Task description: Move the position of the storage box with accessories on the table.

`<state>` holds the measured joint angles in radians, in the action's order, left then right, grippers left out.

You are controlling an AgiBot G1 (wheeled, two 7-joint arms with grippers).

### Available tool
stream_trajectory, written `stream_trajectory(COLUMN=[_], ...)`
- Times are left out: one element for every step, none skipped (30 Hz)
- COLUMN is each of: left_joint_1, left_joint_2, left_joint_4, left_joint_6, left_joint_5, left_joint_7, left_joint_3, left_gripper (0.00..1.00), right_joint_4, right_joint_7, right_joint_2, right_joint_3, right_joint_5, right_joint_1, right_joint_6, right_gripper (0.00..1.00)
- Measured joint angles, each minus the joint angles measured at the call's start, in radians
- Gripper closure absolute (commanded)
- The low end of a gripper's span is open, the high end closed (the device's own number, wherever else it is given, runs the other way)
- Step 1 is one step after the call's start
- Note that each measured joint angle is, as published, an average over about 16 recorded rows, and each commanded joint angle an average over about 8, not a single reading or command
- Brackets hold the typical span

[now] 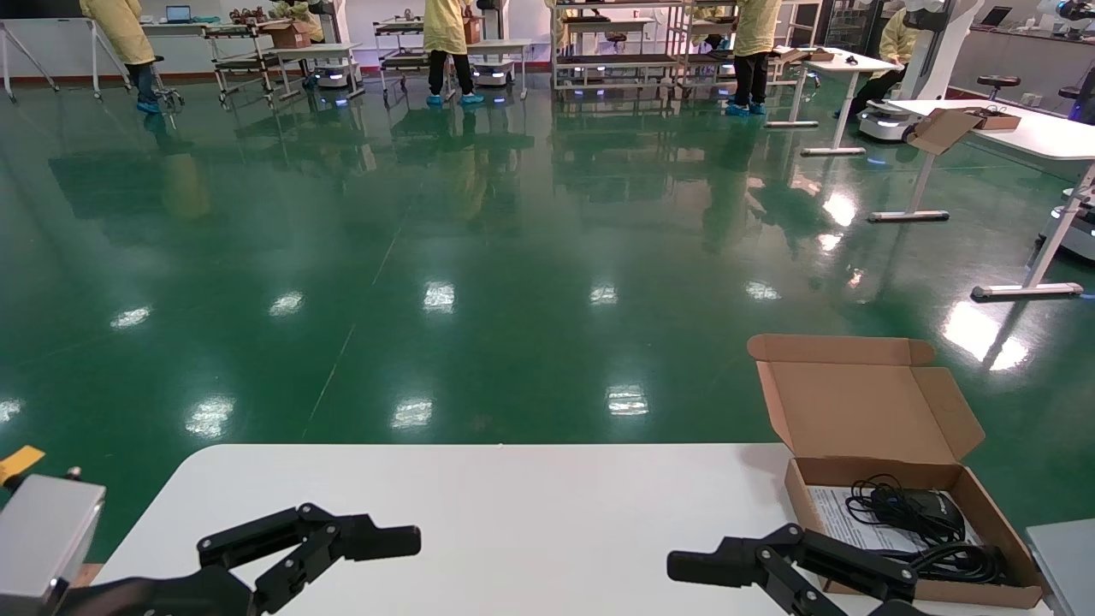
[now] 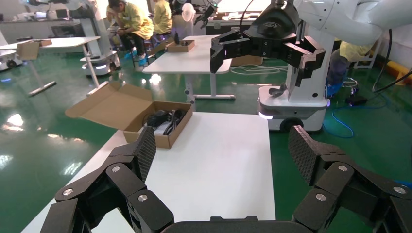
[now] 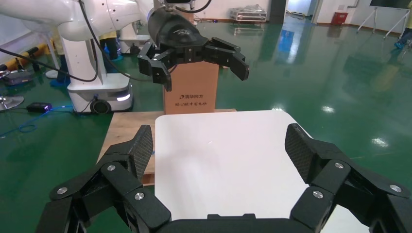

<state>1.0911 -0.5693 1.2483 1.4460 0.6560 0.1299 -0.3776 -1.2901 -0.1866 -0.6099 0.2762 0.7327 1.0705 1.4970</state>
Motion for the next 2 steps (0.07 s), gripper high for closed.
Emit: stream_trajectory(left_joint_1=[0.0, 0.0], left_joint_2=[0.0, 0.0], left_joint_4=[0.0, 0.0], left_joint_6=[0.0, 0.0], left_joint_5=[0.0, 0.0], left_joint_7=[0.0, 0.0], left_joint_3=[0.0, 0.0], left_gripper=[0.0, 0.0], right_joint_4=[0.0, 0.001], right_joint_7=[0.0, 0.0], right_joint_2=[0.0, 0.0], right_joint_3=[0.0, 0.0], right_joint_5=[0.0, 0.0], right_joint_1=[0.0, 0.001], right_joint_6=[0.0, 0.0], right_gripper=[0.0, 0.0])
